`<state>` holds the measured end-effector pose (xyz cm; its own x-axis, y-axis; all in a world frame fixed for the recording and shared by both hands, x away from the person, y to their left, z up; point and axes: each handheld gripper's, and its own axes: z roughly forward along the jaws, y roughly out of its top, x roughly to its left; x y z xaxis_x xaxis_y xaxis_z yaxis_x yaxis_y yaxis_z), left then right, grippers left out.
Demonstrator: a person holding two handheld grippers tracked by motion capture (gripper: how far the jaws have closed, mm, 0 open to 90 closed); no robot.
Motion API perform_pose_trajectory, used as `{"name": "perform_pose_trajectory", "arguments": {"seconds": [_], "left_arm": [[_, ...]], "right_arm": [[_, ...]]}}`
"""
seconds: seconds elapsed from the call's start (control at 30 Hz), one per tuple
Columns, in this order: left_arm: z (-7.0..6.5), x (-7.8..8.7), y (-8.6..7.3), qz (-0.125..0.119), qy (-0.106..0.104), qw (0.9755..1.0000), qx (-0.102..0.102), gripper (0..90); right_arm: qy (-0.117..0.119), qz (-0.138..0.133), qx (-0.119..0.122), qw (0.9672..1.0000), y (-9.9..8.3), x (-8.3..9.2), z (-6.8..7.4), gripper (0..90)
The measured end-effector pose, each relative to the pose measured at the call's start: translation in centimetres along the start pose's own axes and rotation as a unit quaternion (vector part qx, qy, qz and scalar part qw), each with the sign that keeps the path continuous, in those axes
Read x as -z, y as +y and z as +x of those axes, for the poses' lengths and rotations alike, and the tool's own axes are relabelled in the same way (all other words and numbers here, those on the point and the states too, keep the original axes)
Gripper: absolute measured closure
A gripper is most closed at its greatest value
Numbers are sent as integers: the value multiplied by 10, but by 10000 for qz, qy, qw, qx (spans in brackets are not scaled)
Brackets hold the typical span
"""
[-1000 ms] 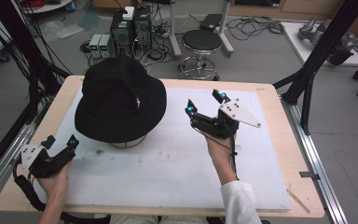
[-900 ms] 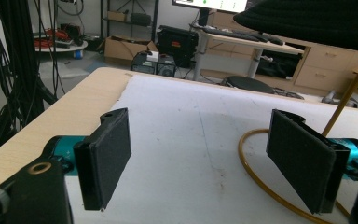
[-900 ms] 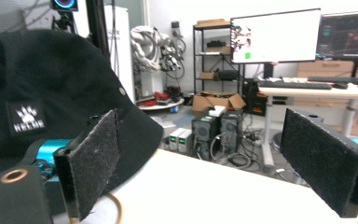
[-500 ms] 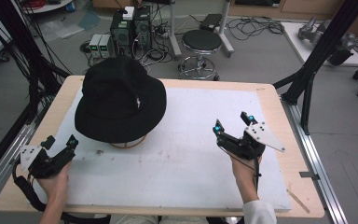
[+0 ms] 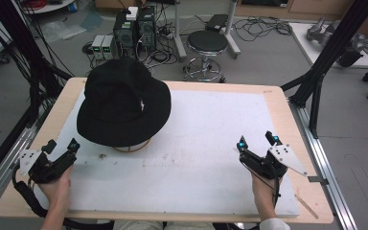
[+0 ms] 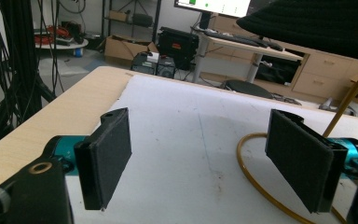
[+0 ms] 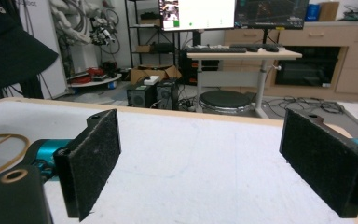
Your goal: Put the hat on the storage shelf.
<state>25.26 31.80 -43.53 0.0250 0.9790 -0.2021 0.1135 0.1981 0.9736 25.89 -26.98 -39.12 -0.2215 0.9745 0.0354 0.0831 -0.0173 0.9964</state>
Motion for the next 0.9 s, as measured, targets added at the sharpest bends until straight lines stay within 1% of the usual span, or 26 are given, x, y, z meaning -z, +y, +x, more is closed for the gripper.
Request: {"name": "perform_pose_trajectory", "arguments": {"seconds": [0.03, 0.07, 0.1, 0.13, 0.17, 0.2, 0.23, 0.3, 0.4, 0.57, 0.67, 0.7, 0.9], "left_arm": [[0, 0, 0, -3, 4, 10000, -6, 227], [0, 0, 0, -9, 6, 10000, -1, 227], [0, 1, 0, -5, 10, 10000, 3, 227], [0, 1, 0, -3, 21, 10000, 2, 227], [0, 1, -1, -7, 27, 10000, 6, 227], [0, 1, -1, -7, 27, 10000, 6, 227], [0, 1, -1, 1, 27, 10000, 5, 227], [0, 1, -1, 8, 26, 10000, -8, 227], [0, 1, -1, 25, 30, 10000, -15, 227], [0, 1, -1, 22, 23, 10000, -4, 227], [0, 2, -2, 28, 23, 10000, 12, 227], [0, 2, -2, 20, 10, 10000, 33, 227], [-1, 3, -3, 37, -2, 10000, 16, 227]], "right_arm": [[-54, 24, -60, 10000, -6, 1, -4, 117], [-54, 24, -60, 10000, -6, 1, -4, 117], [-124, 69, -95, 9999, -12, 1, -7, 117], [-124, 69, -95, 9999, -12, 1, -7, 117], [-155, 106, -84, 9998, -18, 1, -10, 117], [-155, 106, -84, 9998, -18, 1, -10, 117], [-192, 193, -91, 9996, -25, 1, -12, 117], [-204, 190, -79, 9996, -28, 1, -13, 117], [-235, 299, -114, 9992, -35, 0, -16, 117], [-317, 248, -195, 9990, -37, 1, -18, 117], [-308, 259, -193, 9990, -38, 1, -18, 117], [-317, 237, -225, 9990, -39, 0, -18, 116], [-411, 113, -160, 9990, -37, -2, -16, 116]]}}
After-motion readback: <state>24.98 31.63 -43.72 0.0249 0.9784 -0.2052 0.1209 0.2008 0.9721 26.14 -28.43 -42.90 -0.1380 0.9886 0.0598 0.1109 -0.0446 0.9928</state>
